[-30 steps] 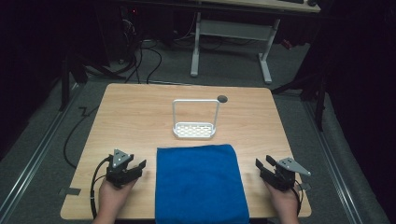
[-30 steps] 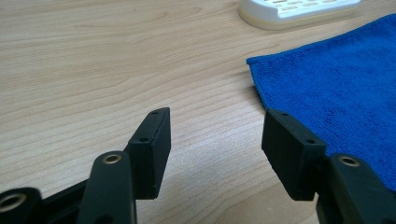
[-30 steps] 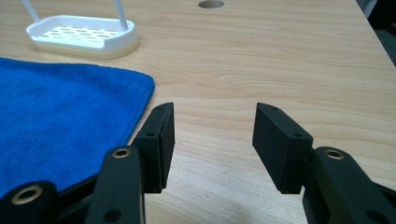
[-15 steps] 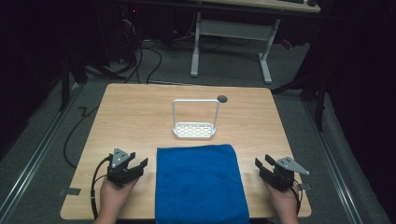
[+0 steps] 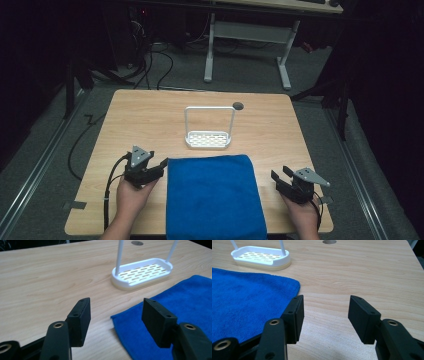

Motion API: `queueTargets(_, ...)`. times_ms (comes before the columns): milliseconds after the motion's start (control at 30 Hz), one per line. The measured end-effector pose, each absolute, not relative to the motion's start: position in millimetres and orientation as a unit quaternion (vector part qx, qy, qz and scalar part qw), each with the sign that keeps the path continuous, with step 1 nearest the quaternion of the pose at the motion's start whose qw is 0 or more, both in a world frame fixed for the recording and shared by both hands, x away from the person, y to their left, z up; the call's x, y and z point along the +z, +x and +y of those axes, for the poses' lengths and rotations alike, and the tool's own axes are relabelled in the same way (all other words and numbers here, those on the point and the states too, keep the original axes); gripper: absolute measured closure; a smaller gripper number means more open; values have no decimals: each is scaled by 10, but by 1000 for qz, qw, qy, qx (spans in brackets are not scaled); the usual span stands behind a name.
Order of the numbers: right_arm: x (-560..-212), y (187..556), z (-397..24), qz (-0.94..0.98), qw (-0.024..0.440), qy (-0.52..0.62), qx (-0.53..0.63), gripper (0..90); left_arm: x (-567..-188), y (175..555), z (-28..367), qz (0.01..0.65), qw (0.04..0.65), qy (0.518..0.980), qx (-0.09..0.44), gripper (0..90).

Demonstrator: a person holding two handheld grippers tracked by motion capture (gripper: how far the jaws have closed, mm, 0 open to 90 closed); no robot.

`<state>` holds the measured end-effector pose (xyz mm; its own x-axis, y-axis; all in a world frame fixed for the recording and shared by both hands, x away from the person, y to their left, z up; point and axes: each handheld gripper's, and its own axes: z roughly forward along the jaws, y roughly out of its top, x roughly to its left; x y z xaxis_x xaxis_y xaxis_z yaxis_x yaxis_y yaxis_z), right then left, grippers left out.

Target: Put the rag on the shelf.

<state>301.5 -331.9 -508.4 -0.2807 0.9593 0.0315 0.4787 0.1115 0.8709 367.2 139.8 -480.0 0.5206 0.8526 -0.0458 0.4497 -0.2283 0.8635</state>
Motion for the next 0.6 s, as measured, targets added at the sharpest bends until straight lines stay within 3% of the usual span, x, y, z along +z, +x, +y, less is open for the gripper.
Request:
queueTargets(200, -5078, 3011, -3319, 689, 290, 521, 412, 452, -4800, 3717, 1211, 416, 429, 765, 240, 400)
queueTargets(433, -5078, 3019, -3284, 693, 282, 515, 418, 444, -5177, 3937, 1202, 450, 416, 768, 185, 399)
queueTargets(600, -5094, 3056, -3242, 695, 285, 508, 421, 451, -5231, 3988, 1218, 459, 409, 768, 181, 432)
